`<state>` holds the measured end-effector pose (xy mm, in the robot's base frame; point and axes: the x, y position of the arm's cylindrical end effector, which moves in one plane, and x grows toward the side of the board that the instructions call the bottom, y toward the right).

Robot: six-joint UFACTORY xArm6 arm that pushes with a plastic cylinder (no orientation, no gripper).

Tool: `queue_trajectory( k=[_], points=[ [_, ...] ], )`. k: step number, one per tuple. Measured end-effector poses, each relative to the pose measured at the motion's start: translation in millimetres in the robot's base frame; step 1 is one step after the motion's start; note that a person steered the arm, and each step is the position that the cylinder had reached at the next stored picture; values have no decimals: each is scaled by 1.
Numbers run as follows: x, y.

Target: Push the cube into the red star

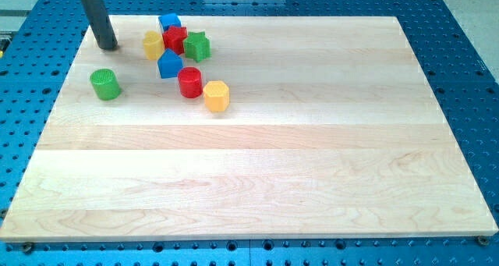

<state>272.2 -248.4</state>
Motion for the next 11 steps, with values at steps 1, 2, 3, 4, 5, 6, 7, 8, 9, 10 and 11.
queue_trajectory(
  k=[1, 2, 3, 4, 5, 6, 7, 8, 9, 10, 11],
  points=[
    [0, 0],
    [1, 18],
    [1, 18],
    [1, 15],
    [4, 15],
    [8, 31],
    [9, 32],
    [-26, 21],
    [-48, 10],
    [-80, 63],
    [-77, 102]
  ],
)
